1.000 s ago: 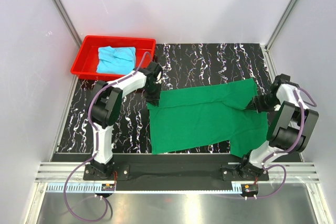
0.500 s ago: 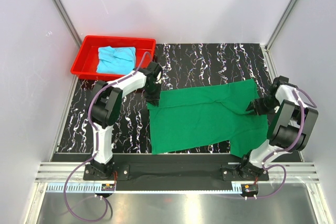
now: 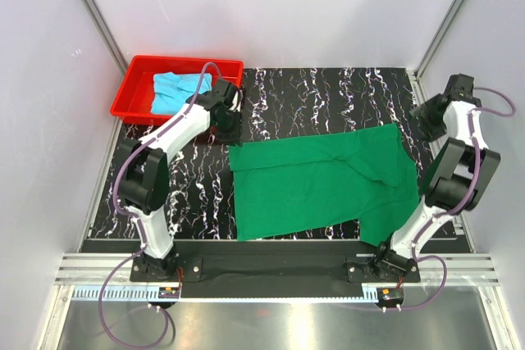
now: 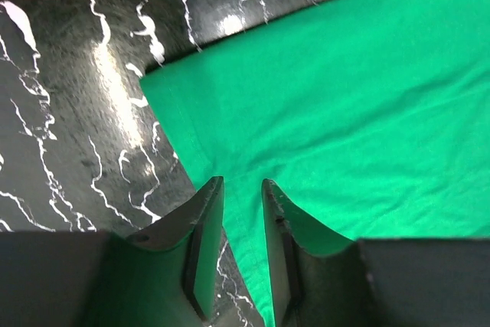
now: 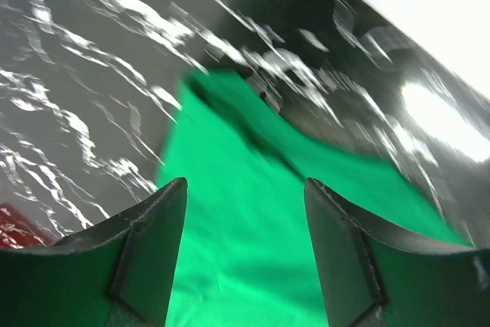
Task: Fold and stack the t-shirts
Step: Fold the tshirt
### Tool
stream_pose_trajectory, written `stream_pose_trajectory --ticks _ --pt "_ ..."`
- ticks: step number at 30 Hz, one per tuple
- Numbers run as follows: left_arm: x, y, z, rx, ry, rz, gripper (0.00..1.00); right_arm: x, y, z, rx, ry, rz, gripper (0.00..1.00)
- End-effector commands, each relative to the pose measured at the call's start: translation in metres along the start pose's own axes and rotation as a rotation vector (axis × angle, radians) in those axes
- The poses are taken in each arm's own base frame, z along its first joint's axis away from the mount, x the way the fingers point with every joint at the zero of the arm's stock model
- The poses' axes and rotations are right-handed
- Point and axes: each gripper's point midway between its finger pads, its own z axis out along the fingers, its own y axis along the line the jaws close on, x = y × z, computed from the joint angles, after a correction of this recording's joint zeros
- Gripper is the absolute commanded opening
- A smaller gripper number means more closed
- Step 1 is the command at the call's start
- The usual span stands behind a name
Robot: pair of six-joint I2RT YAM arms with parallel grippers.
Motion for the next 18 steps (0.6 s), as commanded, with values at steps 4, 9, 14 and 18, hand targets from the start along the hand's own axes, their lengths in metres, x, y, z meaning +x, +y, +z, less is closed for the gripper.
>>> stream_pose_trajectory --ticks 4,9,14,18 --pt "-0.005 -0.007 0.02 0.052 0.016 -0.025 0.31 -0.013 0.053 0.04 -0.236 0.043 -0.186 0.69" --pt "0.001 -0.003 0.031 0.044 0.038 -0.025 0.29 -0.013 0.06 0.051 -0.278 0.055 -0.236 0.69" --pt "0.009 0.0 0.044 0.041 0.069 -0.03 0.29 -0.019 0.061 0.064 -0.265 0.064 -0.293 0.56" --pt "0.016 0.001 0.053 0.044 0.09 -0.038 0.29 -0.021 0.068 0.071 -0.297 0.076 -0.298 0.52"
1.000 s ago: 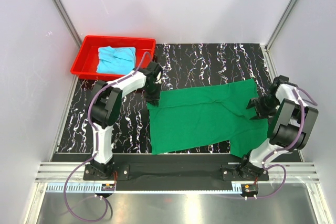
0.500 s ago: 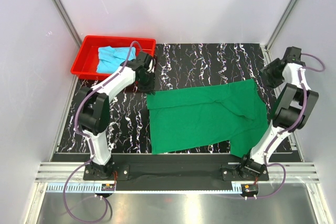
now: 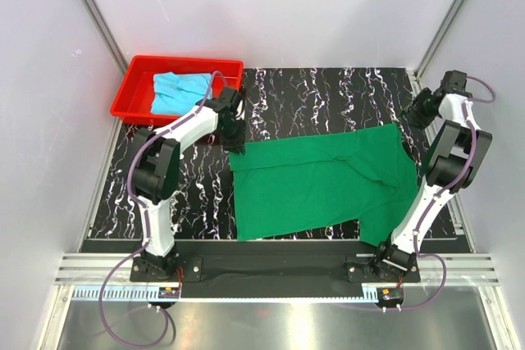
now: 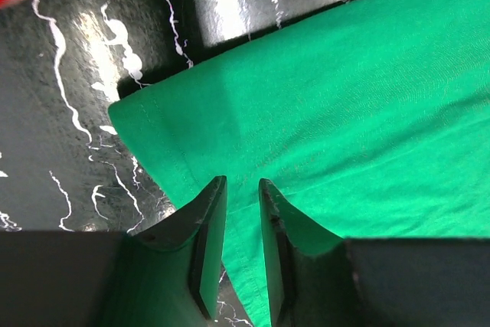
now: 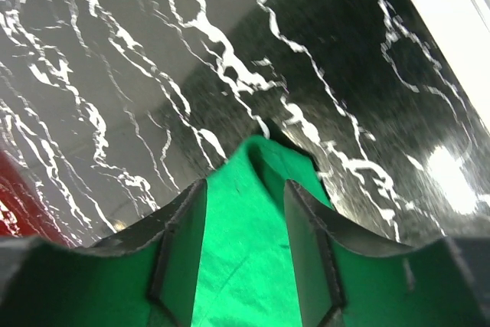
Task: Fold and stack the t-shirts
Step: Fold the tshirt
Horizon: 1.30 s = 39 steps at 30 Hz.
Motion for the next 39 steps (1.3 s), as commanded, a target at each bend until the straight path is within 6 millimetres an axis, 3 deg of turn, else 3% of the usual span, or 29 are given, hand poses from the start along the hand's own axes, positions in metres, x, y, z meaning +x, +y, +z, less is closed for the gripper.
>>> stream_pose_trajectory --ticks 1,12,20,25,31,34,39 --pt "0.001 -0.005 0.009 0.035 0.003 -0.012 0.29 -0.012 0.016 0.002 -0.07 -0.017 -0.053 0.51" --pt "0.009 0.0 0.024 0.024 0.038 -0.024 0.28 0.008 0.009 0.024 -0.08 0.065 -0.035 0.49" --pt "0.014 0.005 0.033 0.006 0.059 -0.03 0.27 0.018 0.006 0.037 -0.089 0.101 -0.015 0.39" --pt "0.02 0.01 0.039 -0.01 0.077 -0.035 0.27 0.024 0.007 0.041 -0.104 0.114 0.013 0.38" --pt "0.025 0.015 0.044 -0.028 0.093 -0.04 0.26 0.02 0.004 0.04 -0.084 0.098 0.023 0.2" --pt "0.03 0.018 0.05 -0.042 0.11 -0.052 0.23 0.012 0.0 0.04 -0.045 0.058 0.03 0.0" --pt "0.045 0.029 0.064 -0.082 0.155 -0.075 0.18 -0.012 -0.025 0.033 0.117 -0.089 0.062 0.0"
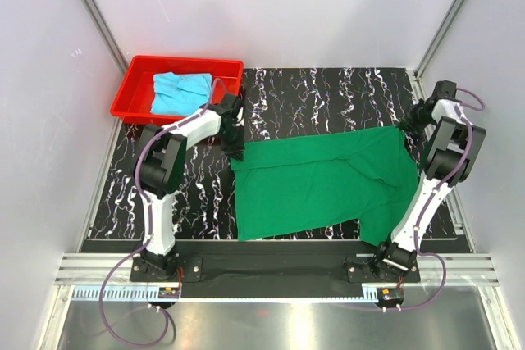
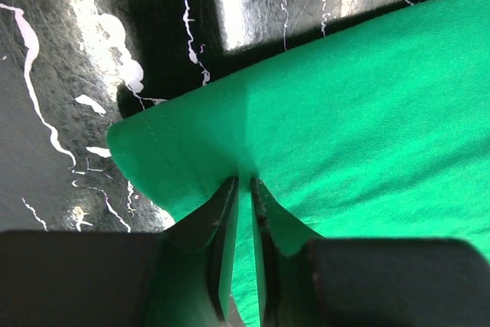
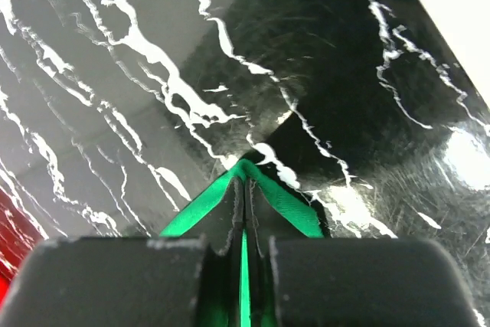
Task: Fold and stack the t-shirts
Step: Fold the tshirt
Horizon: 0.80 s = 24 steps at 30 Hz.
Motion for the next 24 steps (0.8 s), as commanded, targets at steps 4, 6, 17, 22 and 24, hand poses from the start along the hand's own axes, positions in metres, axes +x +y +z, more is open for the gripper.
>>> stream_pose_trajectory --ticks 4,6,17,22,24 --pt "0.032 0.026 0.041 -0.079 0.098 -0.034 0.18 -0.032 -0.019 -0.017 0.161 -0.193 0.085 0.0" --pt "0.035 0.028 0.045 -0.086 0.107 -0.038 0.17 -0.029 -0.02 -0.014 0.165 -0.195 0.124 0.0" --pt "0.031 0.034 0.046 -0.121 0.088 -0.034 0.17 -0.053 -0.02 -0.009 0.197 -0.254 0.174 0.0" --pt "0.014 0.025 0.029 -0.107 0.036 -0.01 0.27 -0.052 -0.023 -0.009 0.252 -0.193 0.175 0.07" --pt "0.006 0.016 0.011 -0.082 0.007 -0.008 0.33 -0.06 -0.02 -0.025 0.288 -0.203 0.132 0.23"
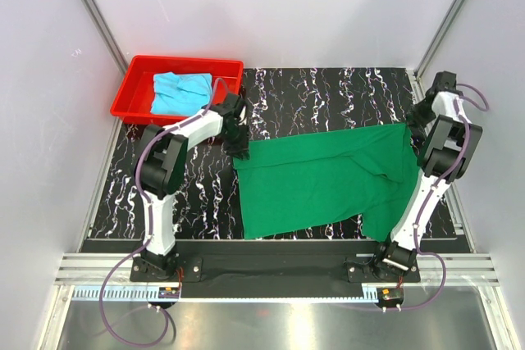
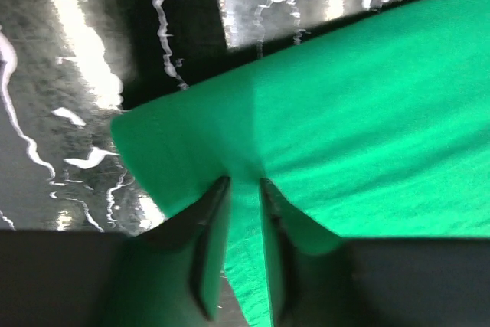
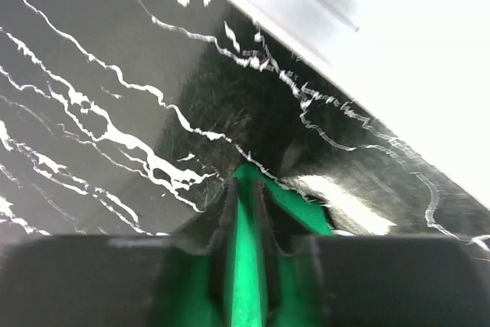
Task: Fold and stack the t-shirts
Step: Fold the tshirt
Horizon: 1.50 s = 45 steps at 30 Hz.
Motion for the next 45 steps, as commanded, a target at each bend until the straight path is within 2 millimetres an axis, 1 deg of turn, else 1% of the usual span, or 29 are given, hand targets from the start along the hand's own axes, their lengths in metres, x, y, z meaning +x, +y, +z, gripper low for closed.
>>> stream_pose_trajectory --ticks 1,2,3,4,6,7,8,9,10,11,12,13,14,15,16,17,18,19,20,24,26,27,30,31,32,38,40,43,45 --pt "0.008 0.018 0.001 -0.088 0.016 0.021 0.37 -0.027 -0.014 -0.034 0.14 -0.063 -0.054 0.31" --pt "0.005 0.015 -0.006 -0.08 0.001 0.025 0.43 -0.032 -0.017 -0.047 0.165 -0.075 -0.072 0.4" --pt "0.001 0.009 -0.02 -0.066 -0.024 0.029 0.48 -0.034 -0.021 -0.058 0.19 -0.081 -0.098 0.48" --pt "-0.001 0.007 -0.027 -0.056 -0.035 0.029 0.5 -0.04 -0.024 -0.079 0.212 -0.114 -0.11 0.61" --pt "-0.003 -0.001 -0.048 -0.025 -0.069 0.037 0.55 -0.031 -0.038 -0.099 0.258 -0.096 -0.134 0.73" --pt "0.0 -0.001 -0.053 -0.021 -0.073 0.038 0.56 -0.03 -0.042 -0.121 0.271 -0.106 -0.134 0.77" --pt "0.003 -0.003 -0.059 -0.012 -0.077 0.039 0.57 -0.023 -0.044 -0.129 0.269 -0.092 -0.138 0.77" --pt "0.002 -0.009 -0.075 0.013 -0.111 0.046 0.58 -0.005 -0.054 -0.128 0.282 -0.047 -0.14 0.78" --pt "0.008 -0.01 -0.079 0.024 -0.112 0.049 0.59 0.001 -0.045 -0.146 0.229 -0.055 -0.141 0.78" --pt "0.01 -0.013 -0.085 0.038 -0.123 0.058 0.59 0.012 -0.045 -0.151 0.211 -0.041 -0.145 0.78" --pt "0.012 -0.019 -0.1 0.072 -0.147 0.067 0.6 0.023 -0.044 -0.156 0.19 -0.024 -0.146 0.78" --pt "0.018 -0.022 -0.104 0.088 -0.144 0.075 0.6 0.049 -0.041 -0.163 0.126 0.031 -0.153 0.78" --pt "0.021 -0.025 -0.11 0.106 -0.149 0.089 0.6 0.062 -0.042 -0.167 0.105 0.057 -0.144 0.77" --pt "0.025 -0.031 -0.123 0.139 -0.169 0.104 0.59 0.075 -0.042 -0.17 0.075 0.083 -0.133 0.74" --pt "0.032 -0.032 -0.125 0.155 -0.162 0.115 0.59 0.101 -0.04 -0.175 -0.012 0.136 -0.136 0.72" --pt "0.037 -0.04 -0.135 0.197 -0.17 0.146 0.59 0.112 -0.042 -0.176 -0.037 0.154 -0.136 0.64" --pt "0.045 -0.04 -0.134 0.209 -0.154 0.158 0.57 0.139 -0.048 -0.18 -0.083 0.208 -0.141 0.63" --pt "0.049 -0.042 -0.136 0.227 -0.151 0.174 0.56 0.145 -0.044 -0.178 -0.13 0.209 -0.153 0.62" --pt "0.054 -0.047 -0.14 0.26 -0.147 0.195 0.55 0.166 -0.054 -0.174 -0.123 0.259 -0.167 0.59" --pt "0.073 -0.042 -0.14 0.279 -0.126 0.214 0.52 0.199 -0.058 -0.174 -0.196 0.317 -0.146 0.53" --pt "0.078 -0.041 -0.142 0.286 -0.126 0.219 0.51 0.21 -0.057 -0.171 -0.217 0.335 -0.135 0.52" --pt "0.081 -0.039 -0.14 0.284 -0.119 0.219 0.51 0.217 -0.06 -0.166 -0.22 0.348 -0.135 0.49" --pt "0.085 -0.037 -0.14 0.283 -0.113 0.219 0.5 0.22 -0.062 -0.156 -0.211 0.348 -0.155 0.43" --pt "0.086 -0.037 -0.141 0.282 -0.112 0.22 0.5 0.219 -0.062 -0.154 -0.211 0.345 -0.16 0.38" --pt "0.086 -0.037 -0.141 0.282 -0.111 0.219 0.5 0.218 -0.061 -0.151 -0.215 0.339 -0.168 0.36" --pt "0.087 -0.036 -0.143 0.275 -0.106 0.217 0.5 0.2 -0.054 -0.134 -0.2 0.287 -0.17 0.34" --pt "0.087 -0.036 -0.143 0.275 -0.101 0.216 0.5 0.199 -0.052 -0.126 -0.194 0.301 -0.161 0.33" --pt "0.086 -0.035 -0.144 0.266 -0.101 0.217 0.5 0.185 -0.042 -0.122 -0.199 0.277 -0.163 0.31" --pt "0.083 -0.035 -0.147 0.255 -0.111 0.219 0.5 0.171 -0.032 -0.123 -0.214 0.238 -0.166 0.31"
